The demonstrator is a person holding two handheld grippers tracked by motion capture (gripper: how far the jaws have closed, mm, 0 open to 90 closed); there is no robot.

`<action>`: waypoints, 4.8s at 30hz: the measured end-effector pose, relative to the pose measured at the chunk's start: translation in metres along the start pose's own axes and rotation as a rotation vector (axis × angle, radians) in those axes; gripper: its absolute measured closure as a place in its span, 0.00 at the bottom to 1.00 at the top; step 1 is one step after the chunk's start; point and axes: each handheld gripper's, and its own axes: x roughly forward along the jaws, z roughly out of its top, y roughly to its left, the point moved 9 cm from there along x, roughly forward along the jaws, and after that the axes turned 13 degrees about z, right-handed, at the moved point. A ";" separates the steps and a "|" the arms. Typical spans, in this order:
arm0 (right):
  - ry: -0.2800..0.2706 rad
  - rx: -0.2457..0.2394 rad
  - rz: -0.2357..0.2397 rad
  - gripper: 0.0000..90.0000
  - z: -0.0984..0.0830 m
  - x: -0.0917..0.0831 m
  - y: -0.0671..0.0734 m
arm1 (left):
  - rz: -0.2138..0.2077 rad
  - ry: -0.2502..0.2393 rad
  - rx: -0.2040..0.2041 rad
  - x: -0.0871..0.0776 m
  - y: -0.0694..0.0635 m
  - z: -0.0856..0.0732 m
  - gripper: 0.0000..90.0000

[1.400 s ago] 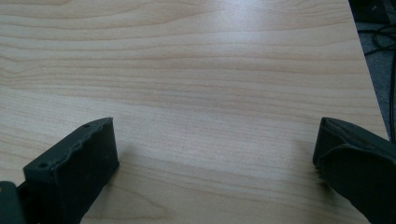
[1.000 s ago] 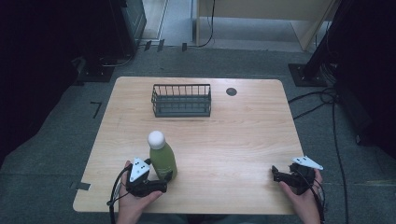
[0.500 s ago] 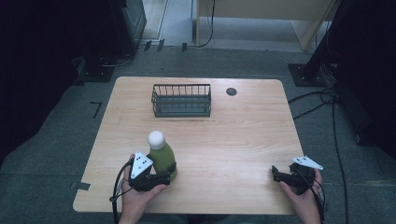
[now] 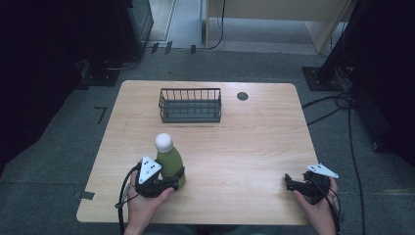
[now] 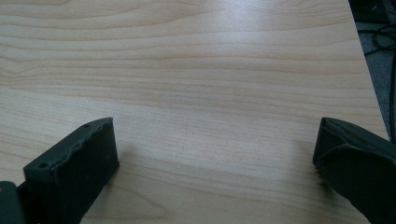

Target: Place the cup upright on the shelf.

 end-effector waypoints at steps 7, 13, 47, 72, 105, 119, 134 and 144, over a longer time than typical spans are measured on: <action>0.000 0.000 0.000 0.00 0.000 0.000 0.000 | 0.010 0.000 0.019 0.005 0.004 0.007 0.23; 0.000 -0.003 -0.001 0.00 0.000 0.000 0.000 | 0.010 -0.017 0.008 0.009 0.009 0.019 0.23; 0.009 -0.024 0.029 0.00 -0.001 0.000 0.004 | 0.022 -0.099 -0.047 0.050 0.040 0.088 0.23; -0.005 0.009 -0.013 0.00 0.001 0.002 0.005 | 0.045 -0.145 -0.028 0.073 0.041 0.146 0.23; -0.004 0.010 -0.013 0.00 0.001 0.002 0.005 | 0.160 -0.163 -0.063 0.149 0.080 0.203 0.23; -0.005 0.010 -0.013 0.00 0.001 0.002 0.005 | 0.206 -0.109 -0.051 0.181 0.091 0.186 0.23; -0.005 0.010 -0.013 0.00 0.001 0.002 0.005 | 0.230 -0.066 -0.033 0.198 0.095 0.160 0.23; -0.005 0.010 -0.013 0.00 0.001 0.002 0.005 | 0.222 -0.075 -0.060 0.198 0.097 0.159 0.23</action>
